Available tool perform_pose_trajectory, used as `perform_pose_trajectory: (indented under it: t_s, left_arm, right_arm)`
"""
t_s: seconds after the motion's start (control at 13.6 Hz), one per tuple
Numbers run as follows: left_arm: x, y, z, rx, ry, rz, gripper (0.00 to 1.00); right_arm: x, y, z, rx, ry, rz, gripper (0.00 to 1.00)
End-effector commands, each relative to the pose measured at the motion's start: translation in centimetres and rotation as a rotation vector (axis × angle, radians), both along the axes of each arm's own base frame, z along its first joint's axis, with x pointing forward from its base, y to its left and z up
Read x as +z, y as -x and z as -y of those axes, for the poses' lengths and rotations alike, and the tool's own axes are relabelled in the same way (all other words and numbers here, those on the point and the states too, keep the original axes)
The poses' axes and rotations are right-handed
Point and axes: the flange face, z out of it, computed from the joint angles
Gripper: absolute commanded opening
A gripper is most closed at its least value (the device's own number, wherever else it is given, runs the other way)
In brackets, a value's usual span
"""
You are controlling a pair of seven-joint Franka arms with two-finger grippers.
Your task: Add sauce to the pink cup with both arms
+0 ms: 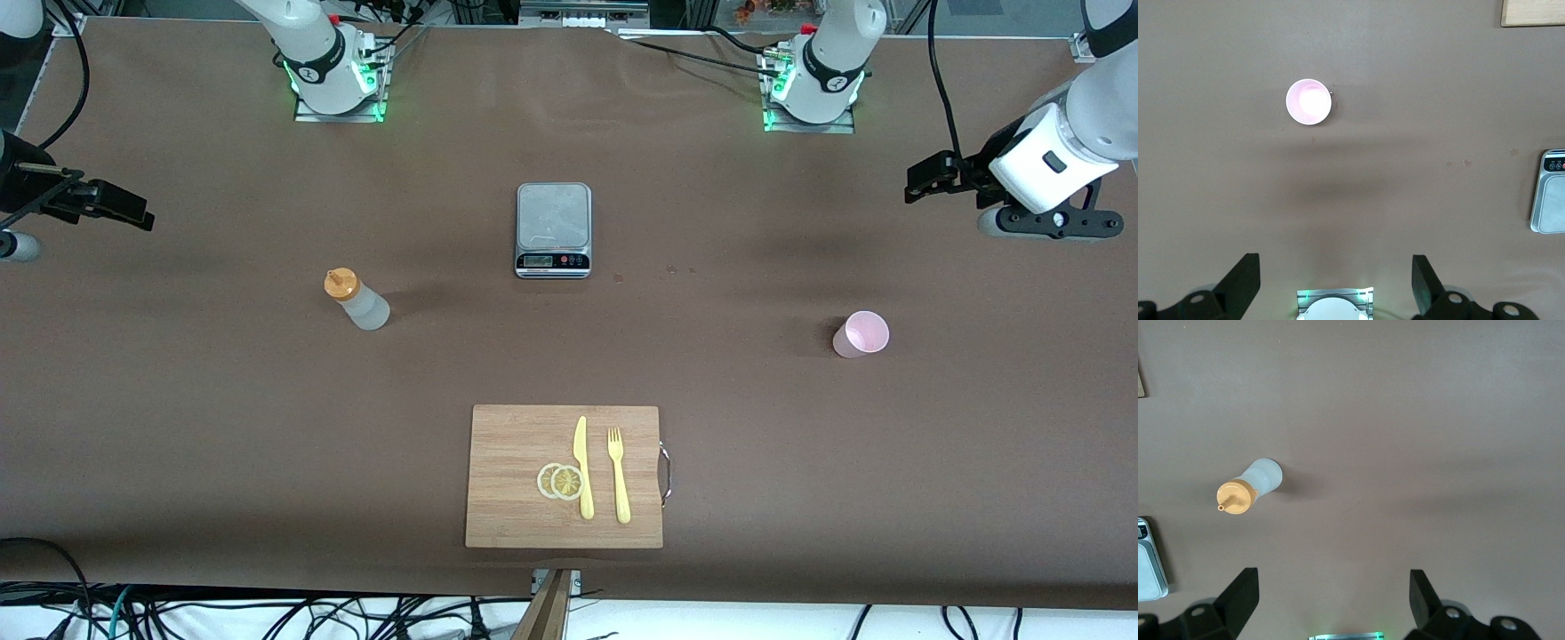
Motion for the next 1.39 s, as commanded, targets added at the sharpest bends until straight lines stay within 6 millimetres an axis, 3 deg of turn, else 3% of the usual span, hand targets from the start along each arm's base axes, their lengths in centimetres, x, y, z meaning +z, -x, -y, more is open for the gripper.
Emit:
perform_pose_trajectory:
  t_s: [0.0, 1.1, 1.32]
  left_arm:
    - [0.43, -0.5, -0.04, 0.016, 0.009, 0.004, 1.0]
    - [0.46, -0.63, 0.03, 0.014, 0.008, 0.012, 1.0]
    - [0.16, -1.45, -0.37, 0.017, 0.01, 0.009, 1.0]
  right_arm:
    - [0.39, -0.03, 0.03, 0.011, 0.001, 0.007, 1.0]
    - [0.39, -0.03, 0.03, 0.011, 0.001, 0.007, 1.0]
    - [0.39, -0.03, 0.03, 0.013, 0.001, 0.007, 1.0]
